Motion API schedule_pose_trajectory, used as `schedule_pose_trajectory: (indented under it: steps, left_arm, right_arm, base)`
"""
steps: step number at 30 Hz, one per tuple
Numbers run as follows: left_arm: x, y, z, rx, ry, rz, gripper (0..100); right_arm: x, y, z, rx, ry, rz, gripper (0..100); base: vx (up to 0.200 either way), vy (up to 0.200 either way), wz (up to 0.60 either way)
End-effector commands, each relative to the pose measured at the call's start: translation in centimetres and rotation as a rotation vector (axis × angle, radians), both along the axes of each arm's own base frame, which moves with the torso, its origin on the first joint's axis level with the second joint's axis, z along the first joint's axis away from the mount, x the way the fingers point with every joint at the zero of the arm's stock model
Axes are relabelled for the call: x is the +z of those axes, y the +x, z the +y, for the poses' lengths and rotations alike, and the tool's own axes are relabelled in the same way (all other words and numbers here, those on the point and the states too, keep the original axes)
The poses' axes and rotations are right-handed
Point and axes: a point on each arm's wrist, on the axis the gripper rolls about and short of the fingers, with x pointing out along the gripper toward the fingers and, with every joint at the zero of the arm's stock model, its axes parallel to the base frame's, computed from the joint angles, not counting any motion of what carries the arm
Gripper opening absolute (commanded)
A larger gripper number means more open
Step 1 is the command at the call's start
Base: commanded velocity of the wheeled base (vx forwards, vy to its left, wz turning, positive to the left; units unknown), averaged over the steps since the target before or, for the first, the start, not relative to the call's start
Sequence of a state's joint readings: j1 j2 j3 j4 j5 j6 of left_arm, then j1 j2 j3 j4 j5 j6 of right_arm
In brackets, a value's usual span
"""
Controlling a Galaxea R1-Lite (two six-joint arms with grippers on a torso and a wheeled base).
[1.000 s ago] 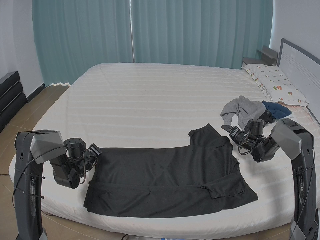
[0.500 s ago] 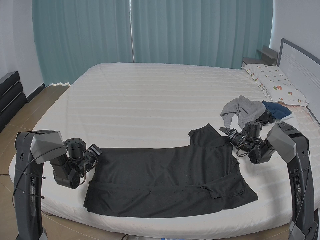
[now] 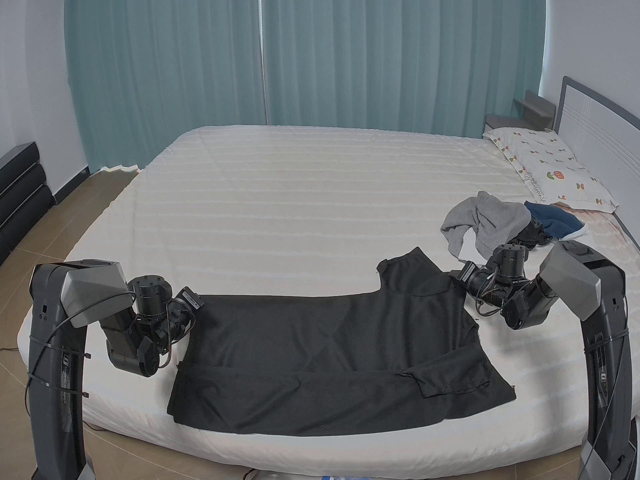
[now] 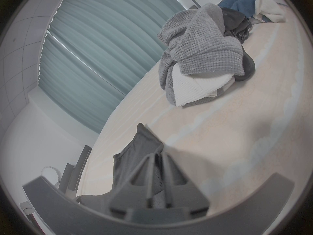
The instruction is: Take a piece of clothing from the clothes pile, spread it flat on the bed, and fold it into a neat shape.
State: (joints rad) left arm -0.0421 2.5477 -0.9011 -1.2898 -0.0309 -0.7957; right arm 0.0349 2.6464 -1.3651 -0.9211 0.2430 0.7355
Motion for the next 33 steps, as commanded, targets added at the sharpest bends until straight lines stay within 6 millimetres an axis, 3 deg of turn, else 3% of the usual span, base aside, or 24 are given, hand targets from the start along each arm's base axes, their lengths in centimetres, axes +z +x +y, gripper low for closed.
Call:
schedule_pose_trajectory:
  steps: [1, 8, 14, 22, 28, 33]
  left_arm:
    - [0.1, 0.0, 0.0, 0.001, 0.0, -0.004, 0]
    - [0.5, -0.2, 0.0, 0.003, 0.004, -0.007, 0]
    - [1.7, -0.4, 0.5, 0.022, 0.015, -0.026, 0]
    - [3.2, -0.8, 0.6, 0.039, 0.021, -0.051, 0]
    - [3.5, -0.9, 1.1, 0.048, 0.032, -0.077, 0]
    - [3.4, -1.3, 1.1, 0.04, 0.051, -0.098, 0]
  right_arm:
    - [1.5, -0.5, -0.5, 0.01, 0.006, -0.012, 0]
    - [2.6, -1.4, -1.4, 0.041, 0.031, -0.013, 0]
    - [3.7, -2.4, -3.3, 0.059, 0.062, -0.025, 0]
    - [3.9, -3.3, -3.5, 0.075, 0.089, -0.062, 0]
    - [4.6, -3.1, -3.5, 0.06, 0.142, -0.137, 0]
    - [4.1, -3.1, -3.0, 0.063, 0.148, -0.131, 0]
  base:
    - [0.0, 0.0, 0.0]
    - [0.0, 0.0, 0.0]
    - [0.0, 0.0, 0.0]
    - [0.0, 0.0, 0.0]
    - [0.0, 0.0, 0.0]
    - [0.0, 0.0, 0.0]
